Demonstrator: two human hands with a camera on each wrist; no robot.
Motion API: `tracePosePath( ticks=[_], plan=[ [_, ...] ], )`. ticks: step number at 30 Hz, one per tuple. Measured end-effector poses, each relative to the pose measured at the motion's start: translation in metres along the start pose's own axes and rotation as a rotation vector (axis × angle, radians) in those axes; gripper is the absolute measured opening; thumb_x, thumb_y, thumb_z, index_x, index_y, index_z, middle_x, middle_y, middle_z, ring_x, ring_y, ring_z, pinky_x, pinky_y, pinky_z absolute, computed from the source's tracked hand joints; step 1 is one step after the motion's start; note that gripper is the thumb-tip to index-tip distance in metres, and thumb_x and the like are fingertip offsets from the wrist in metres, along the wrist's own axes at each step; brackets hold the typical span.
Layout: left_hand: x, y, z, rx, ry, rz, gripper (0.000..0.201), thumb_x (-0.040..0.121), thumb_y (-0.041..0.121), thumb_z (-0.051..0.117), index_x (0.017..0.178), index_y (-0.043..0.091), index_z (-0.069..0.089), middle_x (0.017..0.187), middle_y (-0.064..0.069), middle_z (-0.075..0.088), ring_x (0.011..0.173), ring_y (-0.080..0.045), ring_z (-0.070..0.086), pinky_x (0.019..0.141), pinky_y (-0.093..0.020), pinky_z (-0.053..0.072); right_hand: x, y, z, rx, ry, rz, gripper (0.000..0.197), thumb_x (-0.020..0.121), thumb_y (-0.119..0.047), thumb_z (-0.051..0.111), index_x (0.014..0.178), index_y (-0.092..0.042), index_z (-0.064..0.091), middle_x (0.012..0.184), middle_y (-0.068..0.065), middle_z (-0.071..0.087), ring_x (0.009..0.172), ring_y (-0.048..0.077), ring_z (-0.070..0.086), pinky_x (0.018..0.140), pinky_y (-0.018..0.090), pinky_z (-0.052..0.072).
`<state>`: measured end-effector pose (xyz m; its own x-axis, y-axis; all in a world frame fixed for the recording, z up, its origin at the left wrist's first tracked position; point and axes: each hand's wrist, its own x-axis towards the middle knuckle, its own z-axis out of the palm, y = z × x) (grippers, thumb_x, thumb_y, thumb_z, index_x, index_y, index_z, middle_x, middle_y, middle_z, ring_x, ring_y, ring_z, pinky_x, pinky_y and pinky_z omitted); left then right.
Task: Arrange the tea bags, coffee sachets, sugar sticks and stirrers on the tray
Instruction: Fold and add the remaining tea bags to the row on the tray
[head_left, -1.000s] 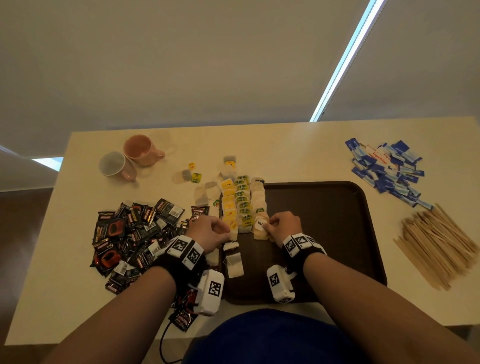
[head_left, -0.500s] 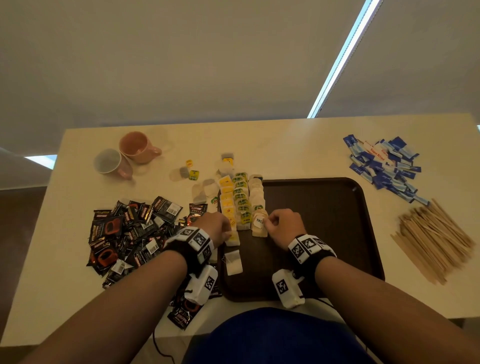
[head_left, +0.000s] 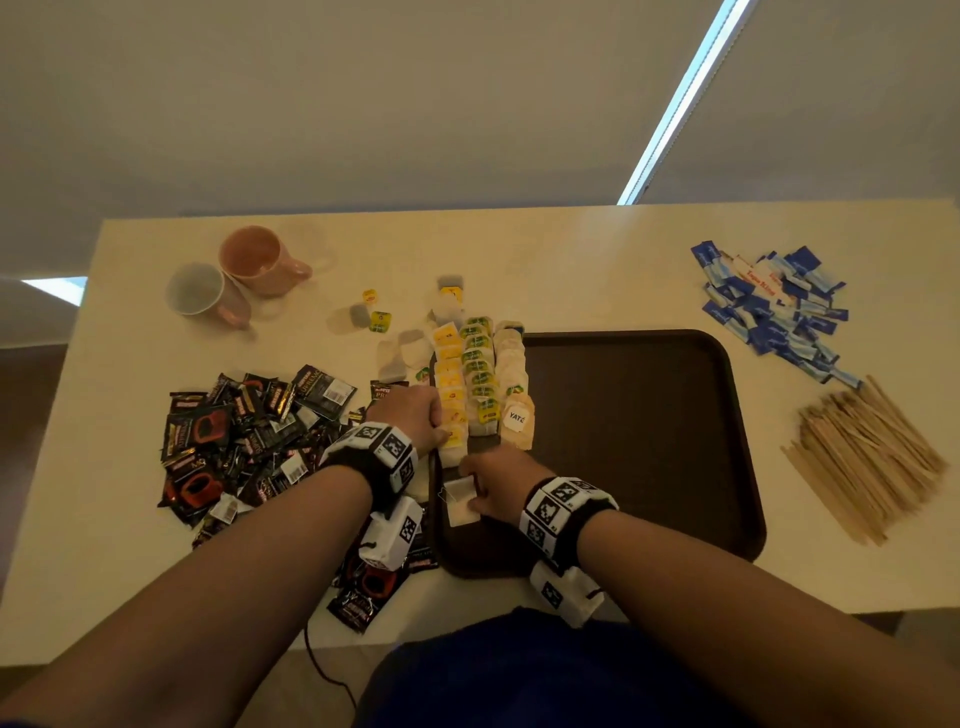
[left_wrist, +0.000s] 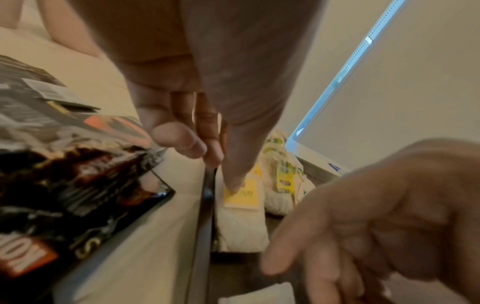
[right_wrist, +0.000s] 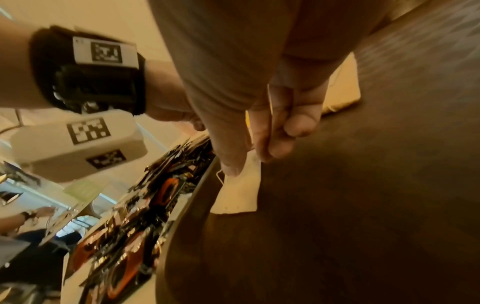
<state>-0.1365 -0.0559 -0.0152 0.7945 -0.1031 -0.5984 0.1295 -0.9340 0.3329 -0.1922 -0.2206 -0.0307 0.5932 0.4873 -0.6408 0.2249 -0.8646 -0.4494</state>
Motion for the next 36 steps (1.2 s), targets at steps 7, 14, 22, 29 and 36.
tracePosePath(
  ticks=[7,14,22,29,36],
  plan=[
    [-0.01,-0.005,0.007,-0.13,0.033,0.046,0.023,0.078,0.022,0.08,0.069,0.028,0.059,0.077,0.012,0.06,0.088,-0.02,0.065,0.084,-0.036,0.054,0.011,-0.006,0.007,-0.094,-0.028,-0.011,0.028,0.092,-0.017,0.062,0.119,-0.011,0.06,0.115,0.015,0.062,0.105,0.035,0.062,0.085,0.039,0.052],
    [-0.029,-0.008,0.007,-0.187,-0.131,0.289,0.031,0.072,0.012,0.086,0.078,0.037,0.07,0.093,0.013,0.065,0.078,-0.004,0.058,0.08,-0.032,0.054,-0.002,0.013,-0.018,0.313,0.172,0.106,0.016,0.089,-0.025,0.07,0.097,-0.011,0.071,0.091,0.001,0.065,0.084,0.016,0.06,0.074,0.03,0.051],
    [-0.031,-0.012,0.012,-0.23,-0.013,0.439,0.023,0.071,0.018,0.089,0.084,0.031,0.076,0.105,0.007,0.061,0.089,-0.012,0.06,0.08,-0.036,0.055,-0.012,0.02,-0.034,0.797,0.134,0.156,0.018,0.097,-0.016,0.06,0.108,-0.004,0.069,0.078,0.013,0.07,0.06,0.014,0.061,0.057,0.021,0.051],
    [-0.03,-0.003,0.007,-0.32,0.089,0.348,0.008,0.084,0.02,0.079,0.086,0.015,0.074,0.074,0.01,0.066,0.066,-0.002,0.06,0.064,-0.015,0.046,-0.012,0.014,-0.037,0.92,0.098,0.22,0.024,0.098,-0.002,0.046,0.101,-0.006,0.07,0.089,0.012,0.07,0.072,0.019,0.064,0.06,0.025,0.053],
    [-0.025,-0.01,0.005,-0.465,-0.04,0.158,0.012,0.088,0.009,0.074,0.086,0.018,0.066,0.066,0.003,0.07,0.057,-0.005,0.067,0.056,-0.021,0.05,-0.016,0.015,-0.033,0.922,0.155,0.122,0.005,0.092,-0.015,0.066,0.094,-0.019,0.068,0.094,0.009,0.073,0.077,0.016,0.067,0.062,0.023,0.052]
  ],
)
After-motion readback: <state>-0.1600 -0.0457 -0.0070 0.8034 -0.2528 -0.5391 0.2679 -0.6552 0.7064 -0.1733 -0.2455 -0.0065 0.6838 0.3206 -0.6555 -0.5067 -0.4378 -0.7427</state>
